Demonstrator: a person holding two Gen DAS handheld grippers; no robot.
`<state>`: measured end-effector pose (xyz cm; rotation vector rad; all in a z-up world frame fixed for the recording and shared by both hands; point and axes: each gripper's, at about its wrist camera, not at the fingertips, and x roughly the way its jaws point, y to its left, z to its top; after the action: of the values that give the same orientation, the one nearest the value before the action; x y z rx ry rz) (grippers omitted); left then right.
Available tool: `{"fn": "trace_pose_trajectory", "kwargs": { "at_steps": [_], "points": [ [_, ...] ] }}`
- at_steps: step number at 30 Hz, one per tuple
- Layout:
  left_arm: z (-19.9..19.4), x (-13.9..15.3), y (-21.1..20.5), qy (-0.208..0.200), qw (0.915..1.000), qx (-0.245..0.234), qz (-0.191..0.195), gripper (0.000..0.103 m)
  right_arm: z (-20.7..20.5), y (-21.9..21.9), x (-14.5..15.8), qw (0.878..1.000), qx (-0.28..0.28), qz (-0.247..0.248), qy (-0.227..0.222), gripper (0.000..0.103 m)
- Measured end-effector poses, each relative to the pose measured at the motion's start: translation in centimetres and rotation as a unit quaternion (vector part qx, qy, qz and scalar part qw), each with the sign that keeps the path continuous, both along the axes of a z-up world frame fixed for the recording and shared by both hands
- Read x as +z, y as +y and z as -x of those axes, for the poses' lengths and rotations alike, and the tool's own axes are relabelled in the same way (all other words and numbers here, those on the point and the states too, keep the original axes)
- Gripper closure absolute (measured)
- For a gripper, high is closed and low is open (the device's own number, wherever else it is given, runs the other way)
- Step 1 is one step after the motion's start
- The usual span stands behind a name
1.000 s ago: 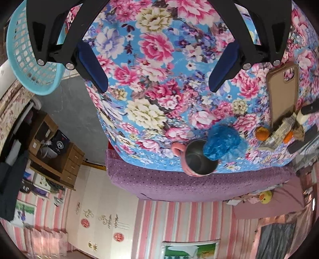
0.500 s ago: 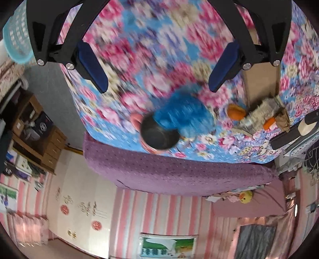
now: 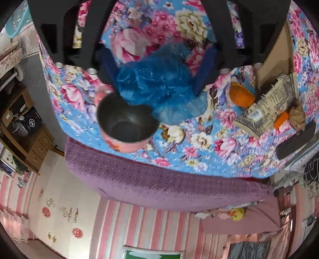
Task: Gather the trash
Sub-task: 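Grasp the white round plastic lid with the left tool while the right tool grasps the blue plastic bag, then carry the white lid and blue bag with both tools over the blue basket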
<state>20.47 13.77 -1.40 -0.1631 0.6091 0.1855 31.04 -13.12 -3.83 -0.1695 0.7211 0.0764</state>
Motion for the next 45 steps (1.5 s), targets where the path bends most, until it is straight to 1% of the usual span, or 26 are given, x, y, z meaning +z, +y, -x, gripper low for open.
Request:
{"fn": "trace_pose_trajectory", "kwargs": {
  "at_steps": [2,3,6,9,13,18,22,27,31,33,35,38,42,45],
  "points": [
    [0.0,0.1,-0.1,-0.002,1.0,-0.001,-0.001,0.044,-0.1,0.2,-0.3,1.0,0.011,-0.003,0.005,0.056],
    [0.0,0.2,-0.2,-0.003,1.0,-0.001,-0.003,0.044,0.1,0.3,-0.3,1.0,0.015,-0.004,0.004,0.059],
    [0.2,0.4,-0.6,-0.006,0.9999,-0.004,-0.011,0.044,1.0,0.1,0.4,1.0,0.011,0.005,-0.014,0.063],
    [0.5,0.6,-0.8,-0.009,0.9999,-0.004,-0.011,0.044,2.4,-0.9,1.4,0.999,0.009,-0.003,-0.032,0.063],
    [1.1,1.0,-1.4,-0.014,0.9998,-0.008,-0.006,0.044,5.1,-2.7,2.8,0.998,0.002,-0.001,-0.055,0.064],
    [2.2,1.4,-3.7,-0.023,0.9992,-0.029,-0.018,0.044,8.5,-5.1,4.3,0.998,-0.008,-0.009,-0.069,0.064],
    [3.2,1.5,-6.0,-0.026,0.9982,-0.052,-0.017,0.044,11.8,-7.0,5.1,0.997,-0.019,-0.008,-0.077,0.064],
    [4.5,1.4,-9.1,-0.023,0.9954,-0.091,-0.019,0.044,15.3,-9.2,5.1,0.996,-0.037,-0.008,-0.076,0.064],
    [5.4,1.1,-11.1,-0.019,0.9938,-0.106,-0.028,0.044,17.7,-10.6,4.7,0.996,-0.049,0.004,-0.075,0.064],
    [5.9,1.2,-11.8,-0.02,0.9929,-0.114,-0.024,0.044,18.8,-11.5,4.7,0.995,-0.057,-0.008,-0.076,0.064],
    [6.4,1.3,-12.8,-0.023,0.9919,-0.121,-0.033,0.044,19.9,-12.6,4.6,0.995,-0.065,-0.023,-0.078,0.064],
    [7.0,1.2,-14.0,-0.025,0.9913,-0.123,-0.041,0.044,20.8,-13.3,4.3,0.994,-0.071,-0.03,-0.079,0.064],
    [7.7,0.8,-15.1,-0.016,0.9918,-0.125,-0.023,0.044,21.4,-14.3,3.8,0.993,-0.076,-0.033,-0.08,0.064],
    [8.2,0.6,-16.5,-0.016,0.9911,-0.13,-0.025,0.044,21.8,-15.1,3.8,0.993,-0.078,-0.041,-0.084,0.064]
  ]
}}
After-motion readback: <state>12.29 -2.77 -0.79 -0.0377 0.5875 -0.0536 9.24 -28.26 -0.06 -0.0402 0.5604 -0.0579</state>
